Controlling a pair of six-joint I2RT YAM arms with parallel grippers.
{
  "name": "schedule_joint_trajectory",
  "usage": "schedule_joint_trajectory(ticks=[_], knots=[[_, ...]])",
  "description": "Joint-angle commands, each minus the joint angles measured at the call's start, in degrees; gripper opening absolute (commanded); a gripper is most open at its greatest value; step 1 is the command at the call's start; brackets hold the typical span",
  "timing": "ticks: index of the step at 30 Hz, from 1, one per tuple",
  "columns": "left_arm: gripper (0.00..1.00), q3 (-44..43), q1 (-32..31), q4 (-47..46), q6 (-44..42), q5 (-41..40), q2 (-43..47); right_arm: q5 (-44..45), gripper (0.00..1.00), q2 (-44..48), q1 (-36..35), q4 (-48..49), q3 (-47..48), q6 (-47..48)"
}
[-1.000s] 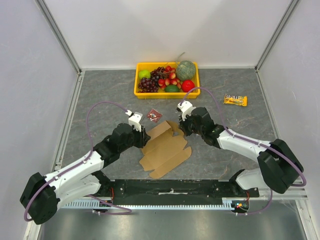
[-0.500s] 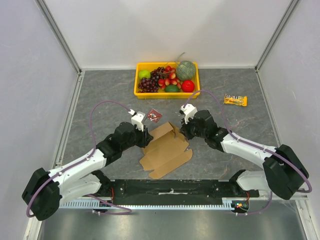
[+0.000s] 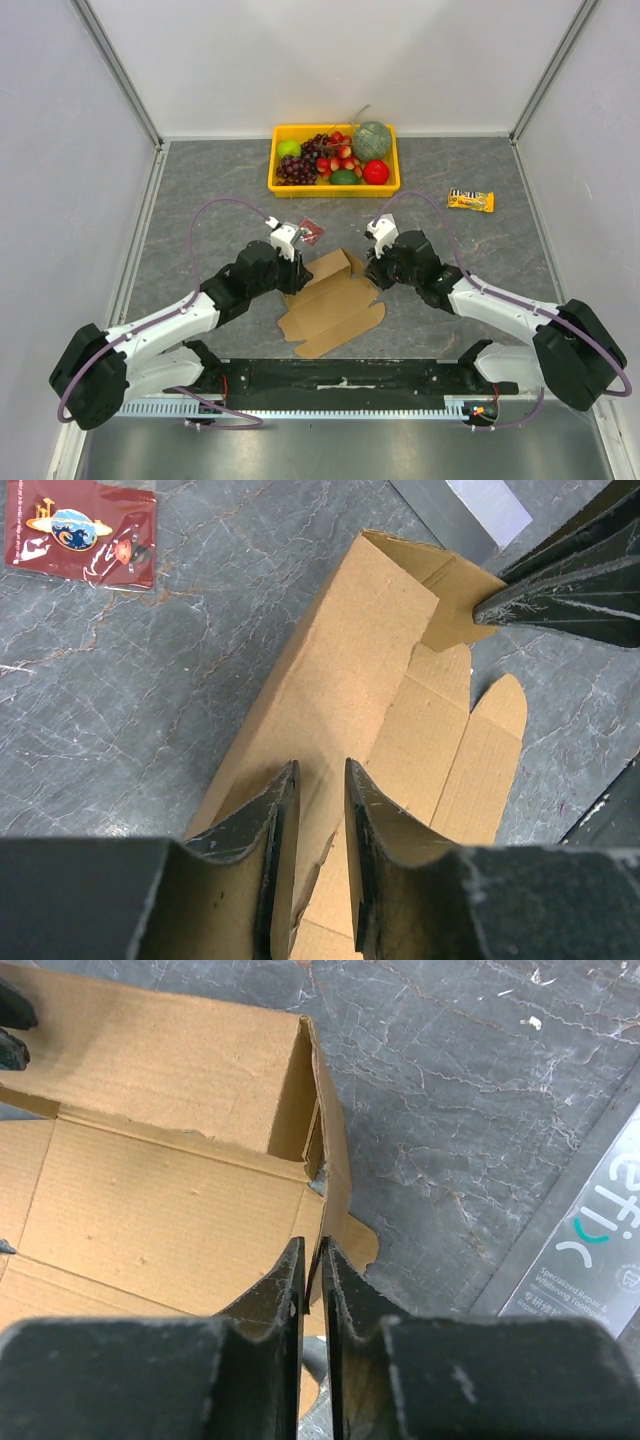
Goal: Fold the paper box
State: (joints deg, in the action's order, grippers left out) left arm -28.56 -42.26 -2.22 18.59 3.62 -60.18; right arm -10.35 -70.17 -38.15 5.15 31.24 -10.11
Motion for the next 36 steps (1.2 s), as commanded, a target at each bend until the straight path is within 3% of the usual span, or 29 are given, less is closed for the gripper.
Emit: schedule_joint_trajectory(ticks=[1,8,15,17,24,29,36], knots=[[0.31,-1.94,-0.63,-1.12,1.54,1.04,-1.16,-1.16,0.21,1.97,-0.17,1.36,-1.01,-0.53],[0.31,-1.5,-0.98,-1.12,1.54,0.78,-1.34,0.94,0.44,6.44,-0.17,-0.05,0.04,-0.44],[0.3,-1.33,-1.24,-1.12,1.63,0.6,-1.43,8.12,0.55,9.44,-0.17,-2.42,4.69,-0.96],[0.3,-1.41,-1.25,-1.12,1.63,0.6,-1.52,12.96,0.54,8.39,-0.08,-2.42,5.93,-2.19],[0.3,-1.68,-1.42,-1.03,1.45,0.43,-1.69,18.88,0.22,-3.02,0.62,-2.69,10.94,-4.05],[0.3,-2.12,-1.33,-0.77,1.45,0.34,-1.78,10.54,0.21,-10.15,0.62,-1.99,11.91,-0.62],[0.3,-3.08,-1.42,-0.68,1.19,0.42,-2.39,2.01,0.25,-7.26,0.62,1.97,6.38,0.18]])
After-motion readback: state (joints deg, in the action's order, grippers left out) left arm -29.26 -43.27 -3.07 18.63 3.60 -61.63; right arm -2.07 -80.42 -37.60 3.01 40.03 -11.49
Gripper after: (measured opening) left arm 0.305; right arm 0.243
